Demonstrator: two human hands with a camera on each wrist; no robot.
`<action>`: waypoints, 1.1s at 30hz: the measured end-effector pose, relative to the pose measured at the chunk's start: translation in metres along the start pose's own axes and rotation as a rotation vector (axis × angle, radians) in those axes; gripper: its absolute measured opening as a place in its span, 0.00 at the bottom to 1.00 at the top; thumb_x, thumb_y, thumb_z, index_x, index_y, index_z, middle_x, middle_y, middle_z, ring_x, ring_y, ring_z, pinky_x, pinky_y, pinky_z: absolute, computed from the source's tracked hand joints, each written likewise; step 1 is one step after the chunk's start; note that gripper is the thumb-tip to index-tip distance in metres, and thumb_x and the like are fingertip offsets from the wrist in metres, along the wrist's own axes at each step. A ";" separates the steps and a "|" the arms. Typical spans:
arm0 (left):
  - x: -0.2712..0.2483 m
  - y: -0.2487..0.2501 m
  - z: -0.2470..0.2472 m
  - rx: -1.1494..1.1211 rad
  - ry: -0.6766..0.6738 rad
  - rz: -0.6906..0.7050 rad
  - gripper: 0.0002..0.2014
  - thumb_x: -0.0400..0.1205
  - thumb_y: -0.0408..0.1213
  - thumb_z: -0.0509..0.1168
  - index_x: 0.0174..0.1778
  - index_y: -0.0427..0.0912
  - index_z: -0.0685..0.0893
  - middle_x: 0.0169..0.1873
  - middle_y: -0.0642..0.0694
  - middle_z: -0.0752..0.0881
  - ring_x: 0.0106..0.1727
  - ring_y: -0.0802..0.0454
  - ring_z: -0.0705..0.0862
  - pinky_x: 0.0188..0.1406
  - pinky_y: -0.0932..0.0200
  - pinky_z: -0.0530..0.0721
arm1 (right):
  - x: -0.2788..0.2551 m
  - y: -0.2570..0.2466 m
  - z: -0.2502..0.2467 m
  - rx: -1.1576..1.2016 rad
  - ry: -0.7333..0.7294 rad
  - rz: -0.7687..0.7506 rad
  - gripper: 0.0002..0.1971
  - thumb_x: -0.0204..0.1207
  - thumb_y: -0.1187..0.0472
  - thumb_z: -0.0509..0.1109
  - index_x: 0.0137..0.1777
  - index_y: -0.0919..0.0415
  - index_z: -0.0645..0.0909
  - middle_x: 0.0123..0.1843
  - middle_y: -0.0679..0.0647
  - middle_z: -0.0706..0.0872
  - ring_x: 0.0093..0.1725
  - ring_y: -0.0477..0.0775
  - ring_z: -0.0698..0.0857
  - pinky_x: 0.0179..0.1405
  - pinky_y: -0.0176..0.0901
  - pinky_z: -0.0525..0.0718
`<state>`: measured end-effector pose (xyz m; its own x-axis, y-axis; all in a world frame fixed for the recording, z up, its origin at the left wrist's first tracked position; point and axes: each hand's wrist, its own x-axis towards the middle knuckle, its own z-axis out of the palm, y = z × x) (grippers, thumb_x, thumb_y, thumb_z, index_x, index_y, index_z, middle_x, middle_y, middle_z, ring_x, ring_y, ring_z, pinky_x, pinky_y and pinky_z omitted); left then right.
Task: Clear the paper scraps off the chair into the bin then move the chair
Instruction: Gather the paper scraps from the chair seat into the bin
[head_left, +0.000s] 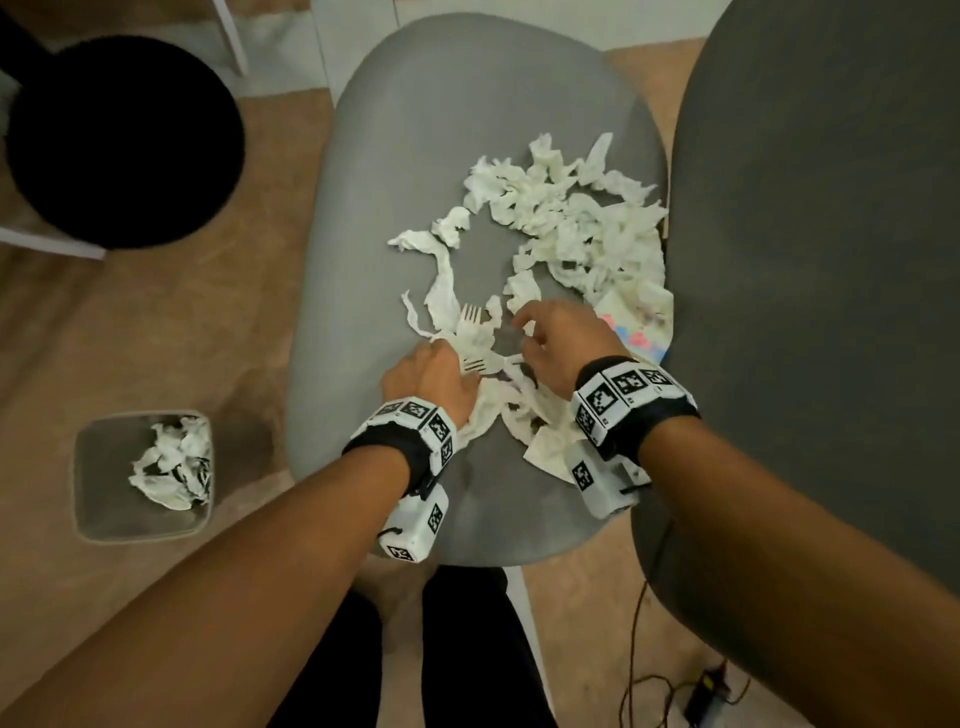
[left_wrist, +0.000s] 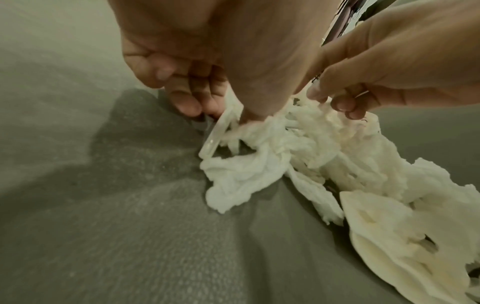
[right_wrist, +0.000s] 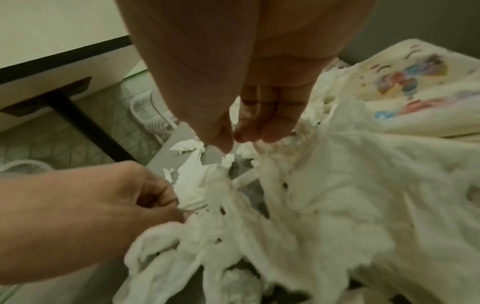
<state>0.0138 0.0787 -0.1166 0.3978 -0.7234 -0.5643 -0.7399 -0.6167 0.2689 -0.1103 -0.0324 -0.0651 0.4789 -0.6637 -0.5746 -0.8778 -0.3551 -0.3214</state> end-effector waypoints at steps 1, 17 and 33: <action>0.002 -0.002 0.000 -0.004 -0.001 0.008 0.18 0.82 0.53 0.63 0.57 0.41 0.80 0.58 0.41 0.85 0.57 0.36 0.85 0.45 0.51 0.76 | 0.003 0.002 0.002 -0.035 -0.011 -0.025 0.14 0.82 0.59 0.63 0.65 0.50 0.82 0.61 0.56 0.84 0.60 0.60 0.84 0.57 0.53 0.86; -0.008 -0.031 -0.020 -0.366 0.077 0.020 0.10 0.89 0.43 0.53 0.56 0.39 0.68 0.41 0.37 0.85 0.40 0.34 0.84 0.41 0.42 0.84 | 0.010 0.001 0.024 -0.401 -0.076 -0.157 0.14 0.74 0.54 0.70 0.60 0.47 0.86 0.63 0.57 0.78 0.67 0.64 0.74 0.66 0.56 0.74; -0.036 -0.057 -0.016 -0.144 0.106 -0.103 0.36 0.65 0.69 0.71 0.56 0.43 0.74 0.57 0.48 0.74 0.61 0.46 0.74 0.52 0.46 0.82 | 0.011 -0.040 0.016 0.160 0.316 0.006 0.05 0.75 0.51 0.69 0.45 0.50 0.81 0.57 0.54 0.83 0.58 0.58 0.82 0.64 0.55 0.79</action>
<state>0.0507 0.1355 -0.0987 0.5278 -0.6783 -0.5112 -0.6102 -0.7215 0.3272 -0.0699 -0.0149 -0.0703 0.4255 -0.8450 -0.3239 -0.8559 -0.2596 -0.4473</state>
